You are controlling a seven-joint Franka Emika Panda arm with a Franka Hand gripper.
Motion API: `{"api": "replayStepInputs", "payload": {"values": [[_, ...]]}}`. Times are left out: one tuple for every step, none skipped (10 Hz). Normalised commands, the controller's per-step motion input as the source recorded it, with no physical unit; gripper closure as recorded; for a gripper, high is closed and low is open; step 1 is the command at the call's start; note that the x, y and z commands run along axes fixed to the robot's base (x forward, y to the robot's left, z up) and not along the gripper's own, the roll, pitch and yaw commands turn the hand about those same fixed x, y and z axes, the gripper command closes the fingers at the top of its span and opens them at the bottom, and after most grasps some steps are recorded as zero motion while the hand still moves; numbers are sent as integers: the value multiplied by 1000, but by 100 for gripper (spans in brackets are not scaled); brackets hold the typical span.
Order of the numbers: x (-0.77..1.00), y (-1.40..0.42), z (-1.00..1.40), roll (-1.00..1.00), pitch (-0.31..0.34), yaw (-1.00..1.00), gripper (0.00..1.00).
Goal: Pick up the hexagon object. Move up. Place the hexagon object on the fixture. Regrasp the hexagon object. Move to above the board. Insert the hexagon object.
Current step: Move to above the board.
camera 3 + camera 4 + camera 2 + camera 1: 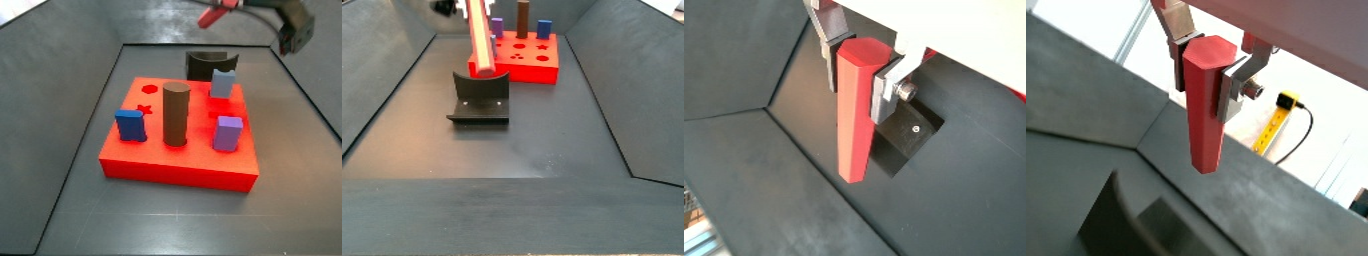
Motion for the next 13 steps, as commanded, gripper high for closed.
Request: {"api": "replayStepInputs", "payload": {"values": [[28, -44, 1000, -9, 29, 163, 100], [28, -45, 1000, -8, 18, 150, 100], [31, -48, 1000, -9, 7, 118, 100], [34, -49, 1000, -13, 7, 93, 100], [39, -50, 1000, -18, 14, 67, 100], [35, -47, 894, -17, 28, 51, 100], [33, -38, 669, -17, 49, 40, 100], [30, -34, 501, -14, 69, 31, 100], [30, -29, 272, -16, 85, 34, 100], [-753, -1000, 208, -1000, -108, -85, 100], [-760, -1000, 167, -1000, -110, -83, 100], [-839, -1000, 183, -1000, -135, -85, 100], [-870, -1000, 159, -1000, -146, -86, 100]]}}
